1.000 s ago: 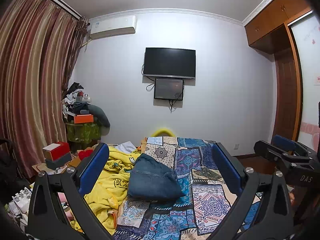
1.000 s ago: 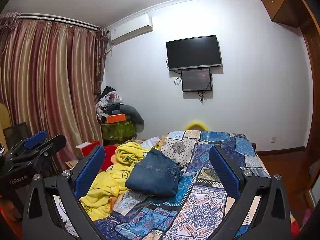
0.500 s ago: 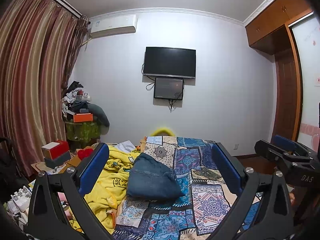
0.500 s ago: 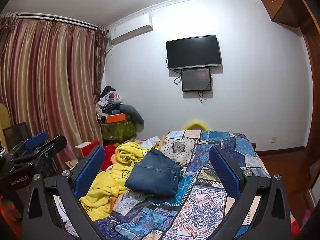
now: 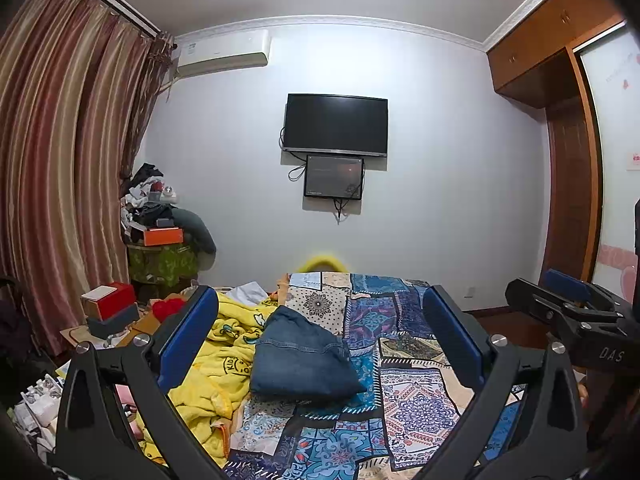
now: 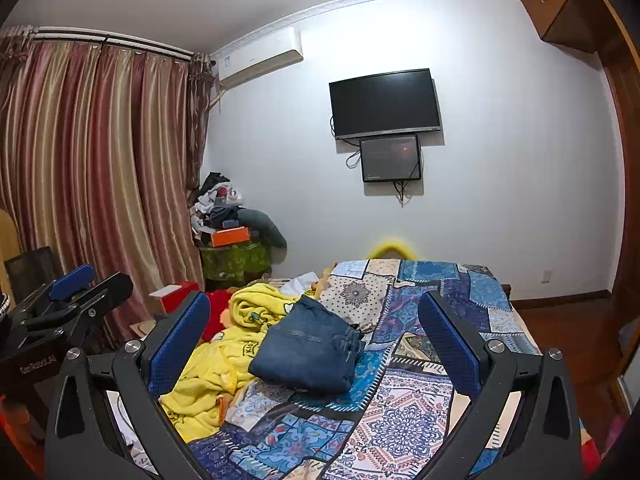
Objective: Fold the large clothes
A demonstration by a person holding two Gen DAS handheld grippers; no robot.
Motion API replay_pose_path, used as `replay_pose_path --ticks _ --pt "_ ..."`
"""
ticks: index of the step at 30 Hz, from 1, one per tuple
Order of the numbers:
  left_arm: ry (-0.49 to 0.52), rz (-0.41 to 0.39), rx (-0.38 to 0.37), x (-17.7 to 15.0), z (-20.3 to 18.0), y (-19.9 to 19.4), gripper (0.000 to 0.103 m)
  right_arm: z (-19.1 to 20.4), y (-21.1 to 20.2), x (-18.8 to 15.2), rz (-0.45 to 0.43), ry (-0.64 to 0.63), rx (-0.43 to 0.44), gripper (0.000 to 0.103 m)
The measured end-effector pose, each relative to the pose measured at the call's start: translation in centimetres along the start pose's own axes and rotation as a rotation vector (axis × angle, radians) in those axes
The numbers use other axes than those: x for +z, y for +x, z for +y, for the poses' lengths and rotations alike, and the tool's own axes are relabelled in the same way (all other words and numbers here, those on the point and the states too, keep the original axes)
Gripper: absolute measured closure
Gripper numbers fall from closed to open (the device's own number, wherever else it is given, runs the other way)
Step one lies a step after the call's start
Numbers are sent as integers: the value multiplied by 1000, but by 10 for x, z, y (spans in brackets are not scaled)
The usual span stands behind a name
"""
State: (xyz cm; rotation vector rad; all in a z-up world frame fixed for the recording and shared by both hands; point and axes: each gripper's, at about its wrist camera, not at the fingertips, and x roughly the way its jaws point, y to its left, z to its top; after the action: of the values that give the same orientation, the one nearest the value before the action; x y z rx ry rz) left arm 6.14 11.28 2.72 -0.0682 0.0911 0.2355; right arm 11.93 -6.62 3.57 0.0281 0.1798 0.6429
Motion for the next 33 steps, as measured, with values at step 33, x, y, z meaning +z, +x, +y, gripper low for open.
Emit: replay_pose_path --ticks 33 --pt "-3 68 -52 -8 0 16 0 -4 4 -1 6 28 -19 0"
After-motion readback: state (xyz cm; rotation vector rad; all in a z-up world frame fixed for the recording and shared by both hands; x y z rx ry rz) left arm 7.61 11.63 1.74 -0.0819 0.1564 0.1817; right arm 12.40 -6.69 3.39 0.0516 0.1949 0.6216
